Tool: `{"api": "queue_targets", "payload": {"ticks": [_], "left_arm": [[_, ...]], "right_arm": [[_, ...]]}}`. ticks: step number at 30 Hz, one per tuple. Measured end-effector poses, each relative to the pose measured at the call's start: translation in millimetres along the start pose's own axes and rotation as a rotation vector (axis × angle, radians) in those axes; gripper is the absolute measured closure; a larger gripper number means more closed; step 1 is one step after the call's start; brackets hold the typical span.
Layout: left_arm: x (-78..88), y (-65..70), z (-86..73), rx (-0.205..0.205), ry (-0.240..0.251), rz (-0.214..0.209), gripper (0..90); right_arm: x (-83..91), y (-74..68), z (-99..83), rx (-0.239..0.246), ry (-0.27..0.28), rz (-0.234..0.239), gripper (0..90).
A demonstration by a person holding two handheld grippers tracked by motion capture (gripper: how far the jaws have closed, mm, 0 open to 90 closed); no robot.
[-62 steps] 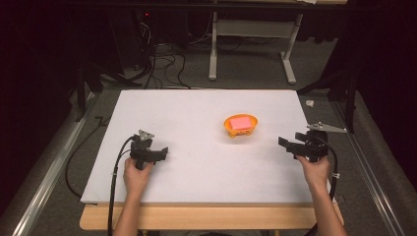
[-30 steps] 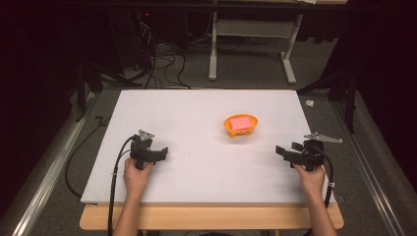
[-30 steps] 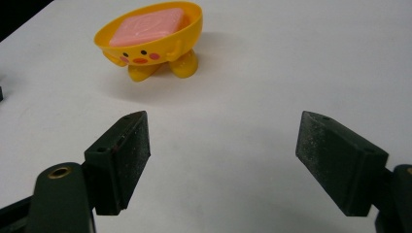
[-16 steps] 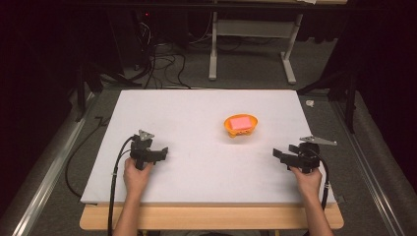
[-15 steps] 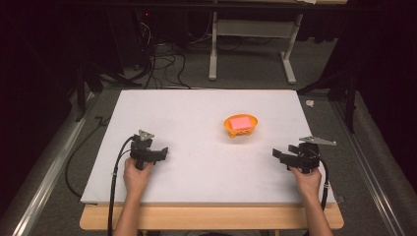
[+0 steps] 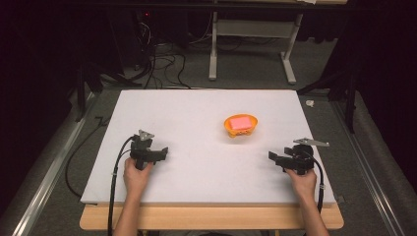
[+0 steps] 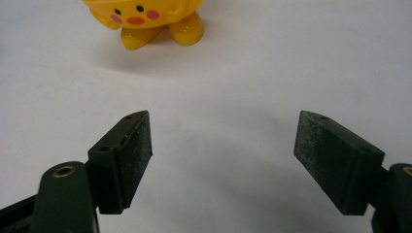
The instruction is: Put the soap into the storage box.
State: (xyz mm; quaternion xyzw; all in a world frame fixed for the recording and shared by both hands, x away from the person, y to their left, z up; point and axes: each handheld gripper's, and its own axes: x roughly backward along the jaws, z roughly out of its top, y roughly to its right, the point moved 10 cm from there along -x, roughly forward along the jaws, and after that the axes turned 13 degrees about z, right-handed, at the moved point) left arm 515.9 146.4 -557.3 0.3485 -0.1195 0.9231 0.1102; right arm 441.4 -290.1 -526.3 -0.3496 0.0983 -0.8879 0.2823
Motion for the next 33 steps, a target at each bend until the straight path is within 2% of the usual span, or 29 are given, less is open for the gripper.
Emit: {"api": "queue_targets", "payload": {"ticks": [12,21,26,27,29,30,33], "left_arm": [[0.0,0.0,0.0,-0.001,0.000,0.000,14.4],[0.2,0.1,-0.1,-0.002,0.000,0.000,14.5],[0.3,0.1,-0.1,-0.002,0.000,0.000,14.5],[0.2,0.2,0.0,-0.002,0.002,0.001,14.6],[0.2,0.3,0.0,-0.002,0.002,0.001,14.6],[0.3,0.2,0.0,-0.003,0.002,0.002,14.6],[0.4,0.3,-0.1,-0.004,0.002,0.002,14.6]], "right_arm": [[-15.4,0.8,-11.9,0.017,-0.036,-0.017,22.1],[-16.5,-1.1,-12.4,0.049,-0.042,-0.038,22.0],[-19.5,-1.3,-14.8,0.084,-0.061,-0.074,21.7],[-20.6,-1.8,-15.8,0.106,-0.071,-0.095,21.7],[-21.2,-2.3,-16.3,0.114,-0.077,-0.107,21.7],[-22.6,-2.8,-17.2,0.136,-0.091,-0.132,21.6],[-24.1,-3.4,-18.5,0.164,-0.110,-0.160,21.1]]}}
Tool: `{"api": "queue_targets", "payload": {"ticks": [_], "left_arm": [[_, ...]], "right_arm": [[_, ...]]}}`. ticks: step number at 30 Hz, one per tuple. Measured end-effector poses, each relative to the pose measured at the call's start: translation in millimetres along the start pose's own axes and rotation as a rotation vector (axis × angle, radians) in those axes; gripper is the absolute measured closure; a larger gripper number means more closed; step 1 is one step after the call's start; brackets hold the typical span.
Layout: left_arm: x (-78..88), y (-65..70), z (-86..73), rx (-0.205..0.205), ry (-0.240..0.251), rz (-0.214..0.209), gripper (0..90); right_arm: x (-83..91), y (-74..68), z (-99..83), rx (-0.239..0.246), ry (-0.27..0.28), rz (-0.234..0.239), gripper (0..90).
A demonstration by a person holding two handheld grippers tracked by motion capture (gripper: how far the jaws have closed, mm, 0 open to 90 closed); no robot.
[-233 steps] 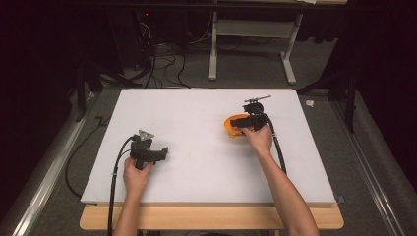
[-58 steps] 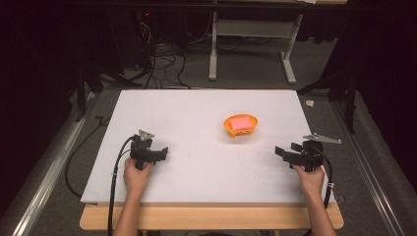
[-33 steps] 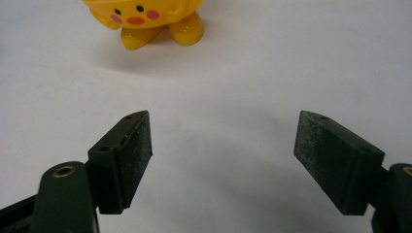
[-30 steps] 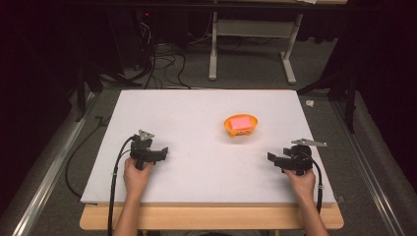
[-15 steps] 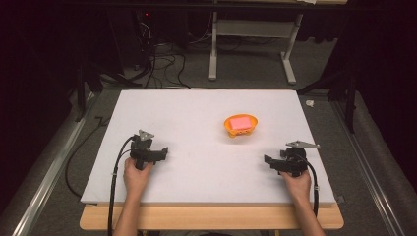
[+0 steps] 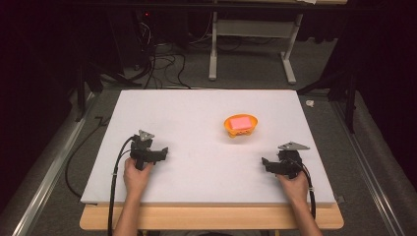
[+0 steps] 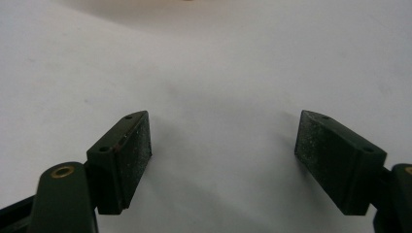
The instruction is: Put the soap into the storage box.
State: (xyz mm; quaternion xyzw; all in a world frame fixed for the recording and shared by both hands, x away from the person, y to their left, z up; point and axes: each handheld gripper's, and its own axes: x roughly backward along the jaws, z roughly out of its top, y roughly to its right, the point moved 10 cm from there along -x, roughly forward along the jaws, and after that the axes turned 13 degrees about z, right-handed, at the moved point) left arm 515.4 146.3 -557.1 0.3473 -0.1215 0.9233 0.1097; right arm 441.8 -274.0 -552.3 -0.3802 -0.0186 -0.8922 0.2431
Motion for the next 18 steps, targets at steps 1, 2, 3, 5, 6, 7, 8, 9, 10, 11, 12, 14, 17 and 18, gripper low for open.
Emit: {"api": "queue_targets", "payload": {"ticks": [1,2,3,5,6,7,8,9,10,11,12,14,17,18], "left_arm": [[0.0,0.0,0.0,0.000,0.000,0.000,14.6],[0.0,0.1,0.0,0.000,0.000,0.001,14.6],[0.1,0.1,0.0,0.000,0.001,0.001,14.6],[0.0,0.0,0.0,0.001,0.000,0.000,14.6],[0.1,0.1,0.0,0.001,0.001,0.001,14.6],[0.1,0.1,0.0,0.001,0.001,0.001,14.6],[-0.1,0.0,0.1,0.002,0.001,-0.001,14.6],[-0.1,0.0,0.1,0.002,0.001,-0.001,14.6],[-0.1,0.1,0.0,0.002,0.001,-0.002,14.7],[-0.1,0.1,0.1,0.003,0.001,-0.002,14.7],[-0.1,0.0,0.1,0.003,0.001,-0.002,14.7],[-0.1,0.0,0.1,0.003,0.000,-0.002,14.7],[-0.2,-0.1,0.0,0.004,-0.002,-0.004,14.7],[-0.2,-0.1,0.0,0.004,-0.002,-0.004,14.7]], "right_arm": [[-0.3,-0.5,-0.1,0.010,-0.001,-0.009,21.3],[-0.3,-0.5,-0.1,0.010,-0.001,-0.009,21.3],[-0.2,-0.2,-0.1,0.011,0.000,-0.010,21.3],[-0.3,-0.4,-0.2,0.010,0.001,-0.010,21.3],[-0.3,-0.1,-0.2,0.009,0.001,-0.008,21.3],[-0.3,-0.1,-0.2,0.009,0.001,-0.008,21.3],[-0.4,-0.1,-0.2,0.007,0.001,-0.006,21.3],[-0.4,-0.1,-0.2,0.007,0.001,-0.006,21.3],[-0.4,-0.1,-0.3,0.005,0.001,-0.005,21.2],[-0.4,-0.1,-0.2,0.005,0.001,-0.004,21.3],[-0.4,-0.1,-0.2,0.004,0.001,-0.004,21.2],[-0.4,-0.2,-0.2,0.005,0.001,-0.004,21.2],[-0.4,-0.2,-0.2,0.006,0.001,-0.005,21.3],[-0.4,-0.2,-0.2,0.005,0.000,-0.004,21.3]]}}
